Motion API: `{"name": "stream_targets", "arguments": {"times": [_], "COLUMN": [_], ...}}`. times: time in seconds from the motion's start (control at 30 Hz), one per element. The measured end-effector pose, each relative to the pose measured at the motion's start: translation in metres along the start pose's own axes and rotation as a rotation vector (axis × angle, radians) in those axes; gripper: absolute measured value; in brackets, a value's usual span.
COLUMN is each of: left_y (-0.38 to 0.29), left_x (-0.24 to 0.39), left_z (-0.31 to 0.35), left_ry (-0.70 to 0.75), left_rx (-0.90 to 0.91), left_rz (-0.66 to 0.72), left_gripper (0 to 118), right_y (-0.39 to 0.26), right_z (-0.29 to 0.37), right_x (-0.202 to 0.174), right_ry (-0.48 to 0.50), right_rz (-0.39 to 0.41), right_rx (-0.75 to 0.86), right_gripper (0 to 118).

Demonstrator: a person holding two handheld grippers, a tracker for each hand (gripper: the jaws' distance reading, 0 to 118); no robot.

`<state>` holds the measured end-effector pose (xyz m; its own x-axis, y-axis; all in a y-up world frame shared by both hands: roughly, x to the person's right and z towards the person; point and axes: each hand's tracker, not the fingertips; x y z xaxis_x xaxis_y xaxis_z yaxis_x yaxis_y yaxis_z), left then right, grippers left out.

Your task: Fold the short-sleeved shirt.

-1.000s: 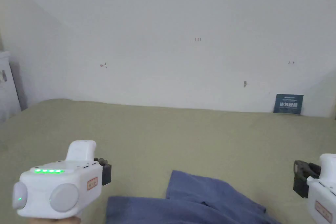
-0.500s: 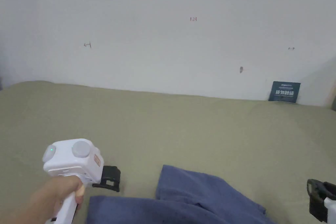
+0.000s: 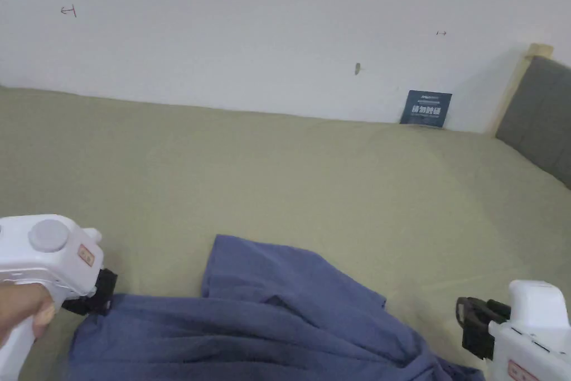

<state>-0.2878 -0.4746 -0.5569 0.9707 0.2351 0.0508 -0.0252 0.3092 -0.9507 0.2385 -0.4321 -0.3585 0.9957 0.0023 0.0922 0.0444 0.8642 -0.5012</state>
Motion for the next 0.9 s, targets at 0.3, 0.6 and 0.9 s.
{"name": "stream_targets", "arguments": {"times": [0.3, 0.6, 0.9], "left_y": [-0.006, -0.02, -0.002], "left_x": [0.004, 0.01, 0.014], "left_z": [0.012, 0.048, 0.148], "left_ry": [0.019, -0.029, -0.086], "left_rx": [0.062, 0.239, 0.635], "left_rz": [-0.021, -0.042, -0.016], "left_gripper": [9, 9, 9], "right_y": [-0.049, -0.03, 0.058], "right_z": [-0.031, -0.016, 0.001], "right_x": [-0.003, -0.015, -0.016], "right_ry": [0.14, 0.136, 0.183], "right_rz": [-0.053, -0.029, -0.042], "right_rx": [-0.343, -0.265, -0.043], "right_gripper": [111, 7, 7]}}
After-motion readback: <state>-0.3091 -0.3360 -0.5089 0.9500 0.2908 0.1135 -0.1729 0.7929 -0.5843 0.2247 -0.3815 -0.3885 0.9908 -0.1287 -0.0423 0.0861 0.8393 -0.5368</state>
